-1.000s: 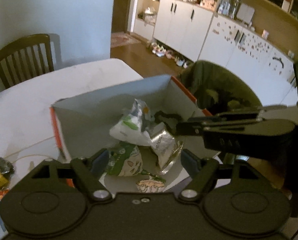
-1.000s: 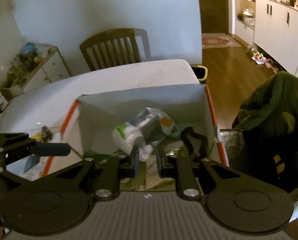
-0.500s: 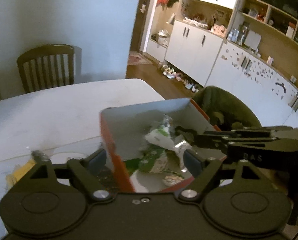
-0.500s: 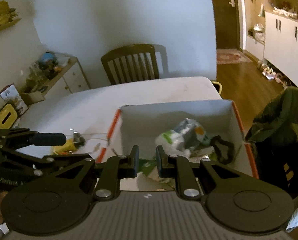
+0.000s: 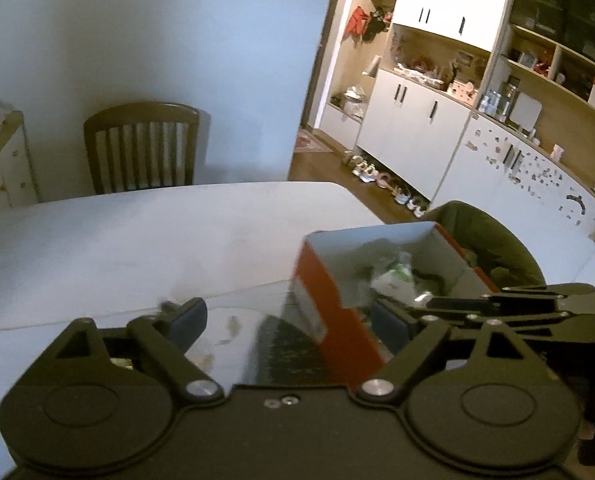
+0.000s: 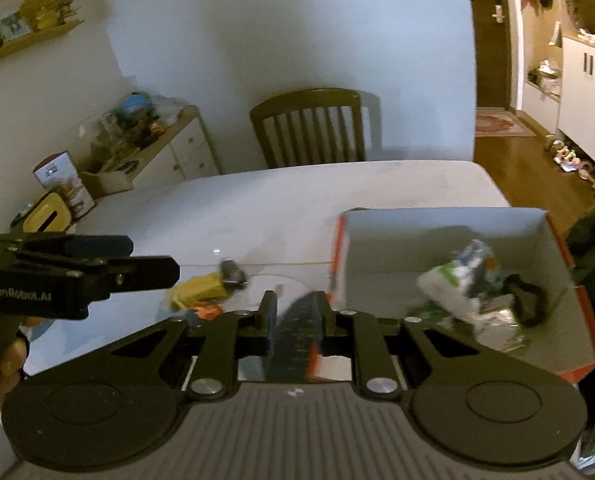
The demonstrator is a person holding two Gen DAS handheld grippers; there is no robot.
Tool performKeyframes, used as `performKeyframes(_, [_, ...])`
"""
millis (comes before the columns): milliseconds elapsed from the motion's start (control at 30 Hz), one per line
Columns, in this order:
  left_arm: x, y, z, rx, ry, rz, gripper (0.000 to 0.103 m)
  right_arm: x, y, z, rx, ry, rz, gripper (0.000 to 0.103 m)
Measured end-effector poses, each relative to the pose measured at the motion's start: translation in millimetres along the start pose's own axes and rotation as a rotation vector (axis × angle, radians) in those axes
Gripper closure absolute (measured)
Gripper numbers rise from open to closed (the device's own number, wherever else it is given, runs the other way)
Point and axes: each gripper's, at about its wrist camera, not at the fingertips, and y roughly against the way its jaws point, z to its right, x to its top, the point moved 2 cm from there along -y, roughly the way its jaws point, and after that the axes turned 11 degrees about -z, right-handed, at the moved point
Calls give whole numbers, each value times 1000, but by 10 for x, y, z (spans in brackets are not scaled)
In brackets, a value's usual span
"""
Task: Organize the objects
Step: 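Withdraw both tools from the box back over the remaining table items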
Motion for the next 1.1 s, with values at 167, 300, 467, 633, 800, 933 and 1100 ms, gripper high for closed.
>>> performKeyframes(167, [-51, 41, -441, 24, 35, -4, 10, 36, -158, -288, 9, 8, -10, 74])
performKeyframes(300, [-110, 20, -793, 57, 54, -9, 1, 73, -313, -492, 17, 7, -12, 51])
performKeyframes(467, [-196, -112, -1187, 103, 98, -38, 1, 126, -560, -721, 17, 17, -25, 39])
performKeyframes(633, [-291, -320, -1568, 146, 138, -67, 0, 150, -849, -895, 4, 36, -53, 33])
performKeyframes(800, [-402, -588, -1870, 195, 151, -116, 0, 153, -1181, -999, -22, 44, -106, 33])
performKeyframes(933, [-487, -732, -2059, 212, 191, -132, 1, 120, -1441, -1046, -31, 63, -144, 33])
performKeyframes(1100, [-533, -893, -2164, 215, 212, -150, 1, 45, -1739, -1126, -56, 115, -190, 33])
